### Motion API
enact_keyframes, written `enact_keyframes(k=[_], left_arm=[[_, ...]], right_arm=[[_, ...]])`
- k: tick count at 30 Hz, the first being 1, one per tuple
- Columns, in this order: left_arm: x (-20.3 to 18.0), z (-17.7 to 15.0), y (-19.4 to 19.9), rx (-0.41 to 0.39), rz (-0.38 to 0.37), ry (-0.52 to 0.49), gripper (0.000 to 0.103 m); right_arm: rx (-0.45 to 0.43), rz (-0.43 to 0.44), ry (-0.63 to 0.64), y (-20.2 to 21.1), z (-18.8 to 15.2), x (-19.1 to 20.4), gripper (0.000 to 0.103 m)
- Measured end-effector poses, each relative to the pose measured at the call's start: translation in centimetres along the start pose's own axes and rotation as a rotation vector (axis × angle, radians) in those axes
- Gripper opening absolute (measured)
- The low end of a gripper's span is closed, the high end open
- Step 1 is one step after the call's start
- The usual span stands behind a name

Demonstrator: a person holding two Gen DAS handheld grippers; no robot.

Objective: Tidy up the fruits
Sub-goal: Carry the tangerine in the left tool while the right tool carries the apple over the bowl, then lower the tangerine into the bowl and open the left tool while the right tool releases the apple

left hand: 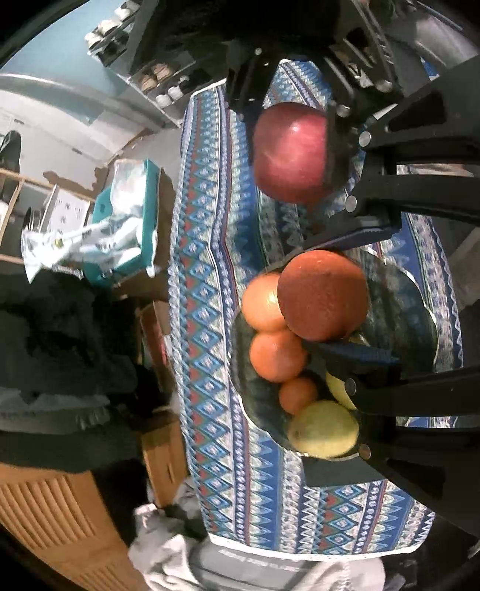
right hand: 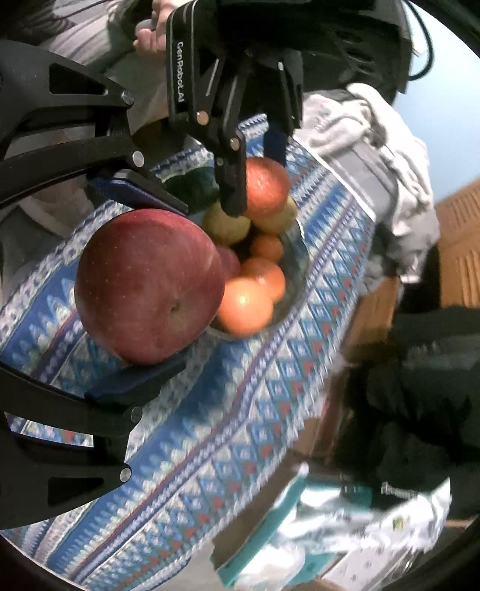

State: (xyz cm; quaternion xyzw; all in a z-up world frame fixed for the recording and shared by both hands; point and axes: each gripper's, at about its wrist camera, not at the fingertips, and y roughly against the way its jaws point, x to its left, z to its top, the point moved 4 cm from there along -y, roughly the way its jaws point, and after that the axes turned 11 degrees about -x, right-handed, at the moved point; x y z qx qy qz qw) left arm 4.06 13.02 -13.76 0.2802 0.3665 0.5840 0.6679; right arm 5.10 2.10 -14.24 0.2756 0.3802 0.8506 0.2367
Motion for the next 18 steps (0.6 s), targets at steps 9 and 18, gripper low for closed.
enact_keyframes(k=[9,18], left_arm=[[4.7,-3.0,-0.8,0.040,0.030,0.085,0.046],[6.7,-5.5,-1.0,0.068,0.053,0.126,0.046]], right_arm=[[0.090,0.039,0.030,-6.0,-0.8,3.6,0.075],[0.166,0.056,0.083,-9.9,-1.8,6.4,0.075]])
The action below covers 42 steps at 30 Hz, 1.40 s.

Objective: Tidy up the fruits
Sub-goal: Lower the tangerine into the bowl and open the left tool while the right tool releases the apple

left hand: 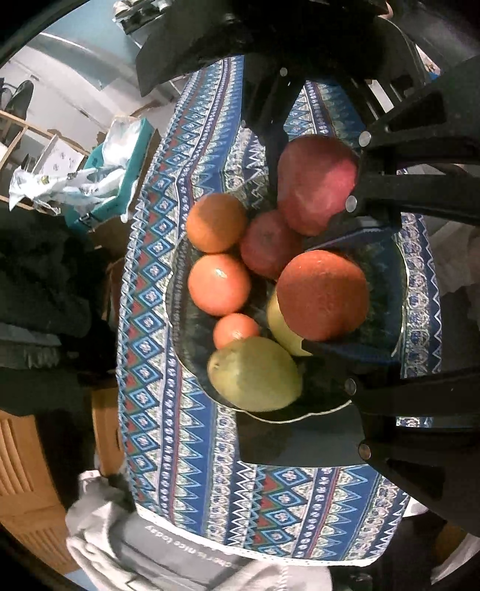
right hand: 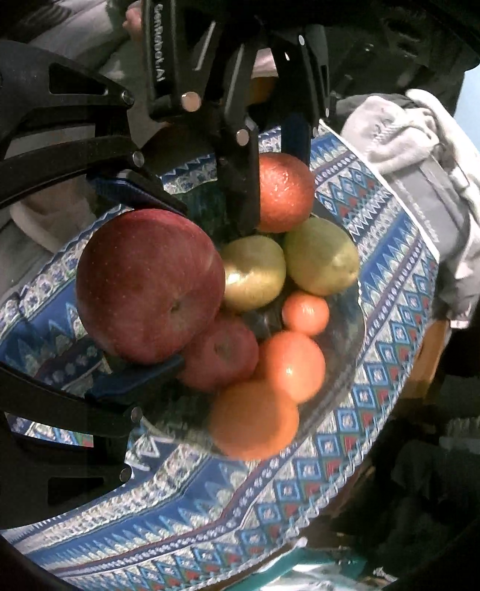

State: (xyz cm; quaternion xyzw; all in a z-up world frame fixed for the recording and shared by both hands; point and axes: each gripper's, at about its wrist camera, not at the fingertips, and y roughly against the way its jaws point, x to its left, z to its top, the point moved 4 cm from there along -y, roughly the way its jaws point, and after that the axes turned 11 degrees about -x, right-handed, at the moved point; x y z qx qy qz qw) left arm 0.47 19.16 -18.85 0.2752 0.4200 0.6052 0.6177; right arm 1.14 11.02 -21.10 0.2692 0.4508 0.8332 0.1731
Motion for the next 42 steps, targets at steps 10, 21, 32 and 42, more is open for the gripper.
enact_keyframes(k=[10,21,32,42], left_arm=[[1.6,-0.5,-1.1,0.025,0.004,0.054,0.046],[0.6,0.6,-2.4,0.017,-0.008,0.063,0.046],[-0.8,2.1,-4.4,0.024,-0.005,0.055,0.049],[-1.0,2.3,-4.1,0.030,0.006,0.064,0.057]], right_arm=[[0.055,0.035,-0.019,-2.6,-0.4,0.7,0.076],[-0.003,-0.054,-0.031,0.8,0.5,-1.3,0.075],[-0.051,-0.074,-0.110,3.8,0.5,-5.1,0.075],[-0.115,-0.108,-0.131,6.7,1.3,-6.6,0.076]])
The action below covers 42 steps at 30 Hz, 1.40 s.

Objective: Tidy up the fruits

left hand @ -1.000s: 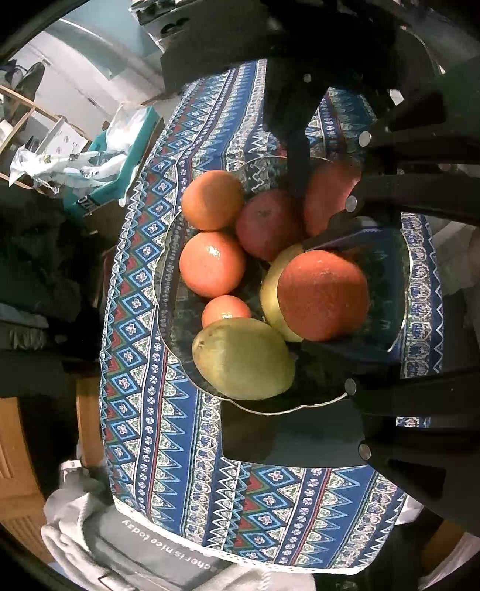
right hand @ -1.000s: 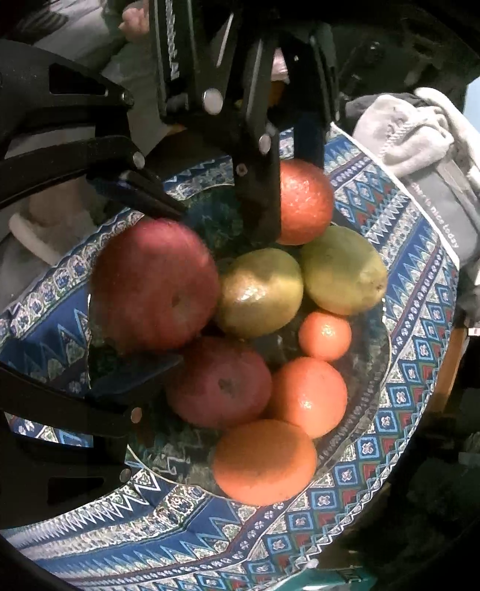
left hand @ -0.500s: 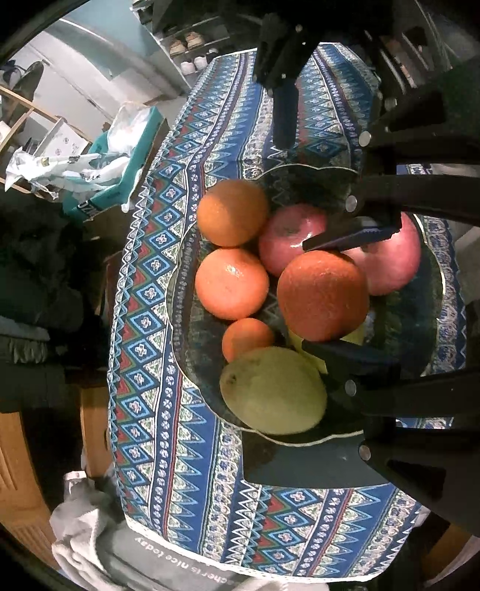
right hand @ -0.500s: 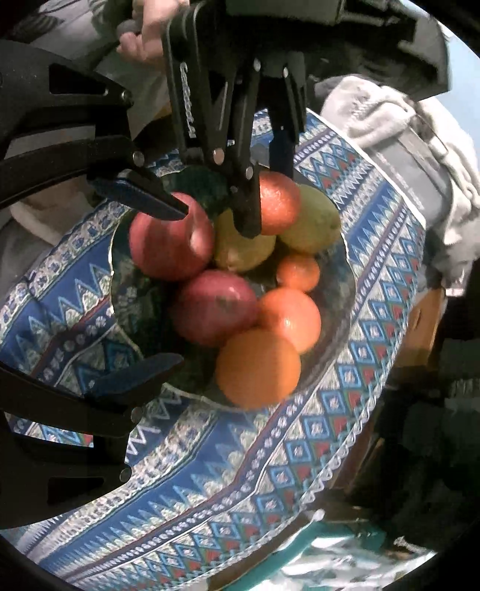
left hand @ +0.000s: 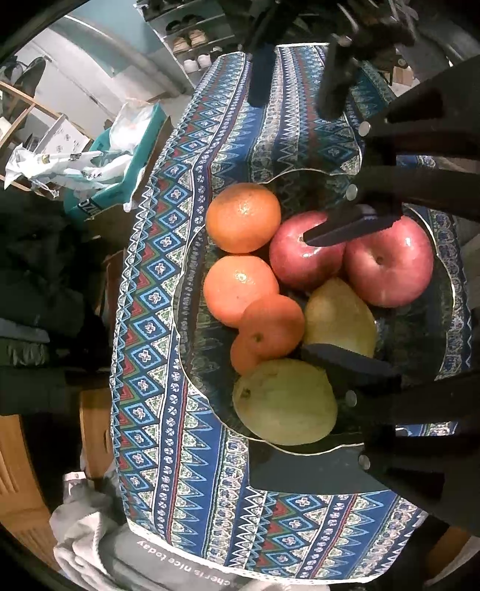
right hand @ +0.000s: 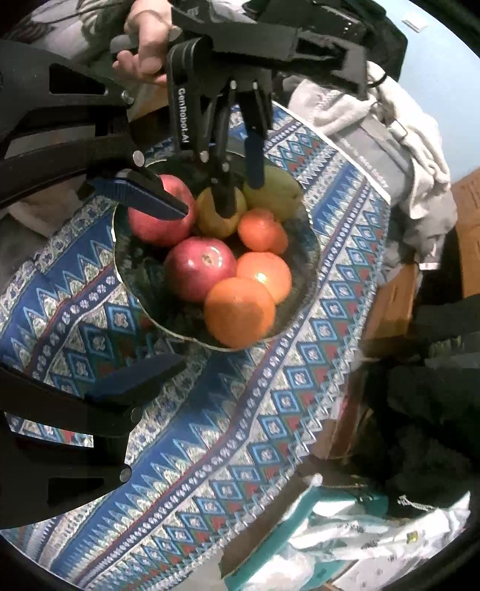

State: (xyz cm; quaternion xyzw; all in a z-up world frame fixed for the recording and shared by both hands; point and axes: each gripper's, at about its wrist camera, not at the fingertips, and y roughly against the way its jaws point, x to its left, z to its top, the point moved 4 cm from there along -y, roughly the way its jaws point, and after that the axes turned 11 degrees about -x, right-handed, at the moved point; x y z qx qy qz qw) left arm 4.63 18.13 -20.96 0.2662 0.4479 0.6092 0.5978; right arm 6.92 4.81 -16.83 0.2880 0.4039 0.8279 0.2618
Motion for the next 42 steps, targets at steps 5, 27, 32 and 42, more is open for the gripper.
enact_keyframes(k=[5,27,32,42], left_arm=[[-0.9,0.1,1.6,-0.030,-0.003,-0.007,0.065],[-5.5,1.7,10.4,-0.221,0.061,-0.135,0.091],[-6.1,1.9,11.5,-0.254,0.098,-0.168,0.093],[-7.3,2.4,13.3,-0.305,0.110,-0.180,0.094]], right_arm=[[-0.059,-0.049,0.023,2.2,0.9,-0.5,0.078],[-0.259,-0.123,0.022,10.3,2.7,-0.7,0.085],[-0.289,-0.147,0.004,11.8,2.3,-1.6,0.085],[-0.374,-0.211,-0.016,14.8,1.5,-3.3,0.085]])
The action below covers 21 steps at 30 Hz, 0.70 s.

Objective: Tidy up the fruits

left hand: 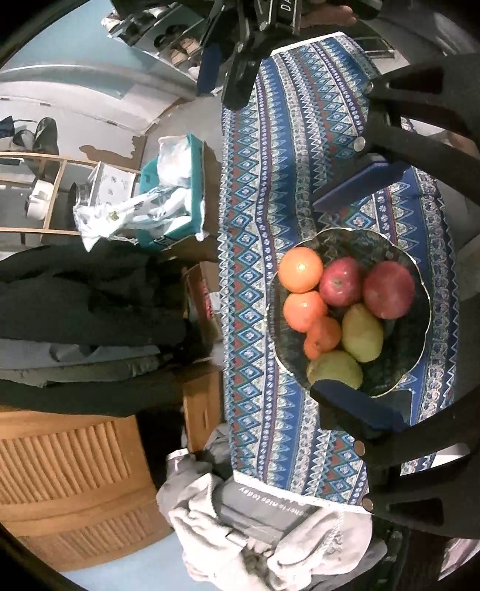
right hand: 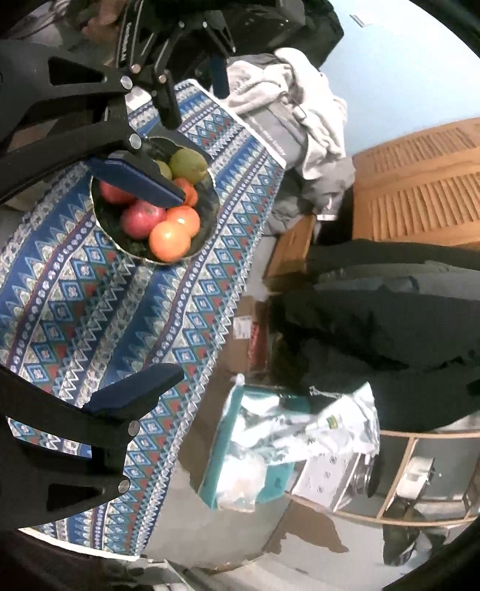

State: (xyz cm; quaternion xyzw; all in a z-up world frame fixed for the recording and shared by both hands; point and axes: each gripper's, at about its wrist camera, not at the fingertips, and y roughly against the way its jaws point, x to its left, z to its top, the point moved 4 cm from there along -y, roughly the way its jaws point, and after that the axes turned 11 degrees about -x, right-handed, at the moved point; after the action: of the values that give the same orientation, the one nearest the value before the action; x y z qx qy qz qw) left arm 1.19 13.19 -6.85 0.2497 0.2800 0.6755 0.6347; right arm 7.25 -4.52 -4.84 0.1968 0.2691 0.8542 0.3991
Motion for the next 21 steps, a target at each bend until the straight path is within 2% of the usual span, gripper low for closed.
enact_keyframes(k=[8,21], left_arm=[[-0.4,1.1,1.4,-0.081,0.009,0.017,0.099],[-0.6,1.7,1.6,-0.109,0.041,0.021,0.102]], right_arm=[[-0.060,-0.032,-0.003,1.5,0.4,-1.3,0.085],[-0.084,-0.022,-0.008,2.2,0.6,-2.0,0.085]])
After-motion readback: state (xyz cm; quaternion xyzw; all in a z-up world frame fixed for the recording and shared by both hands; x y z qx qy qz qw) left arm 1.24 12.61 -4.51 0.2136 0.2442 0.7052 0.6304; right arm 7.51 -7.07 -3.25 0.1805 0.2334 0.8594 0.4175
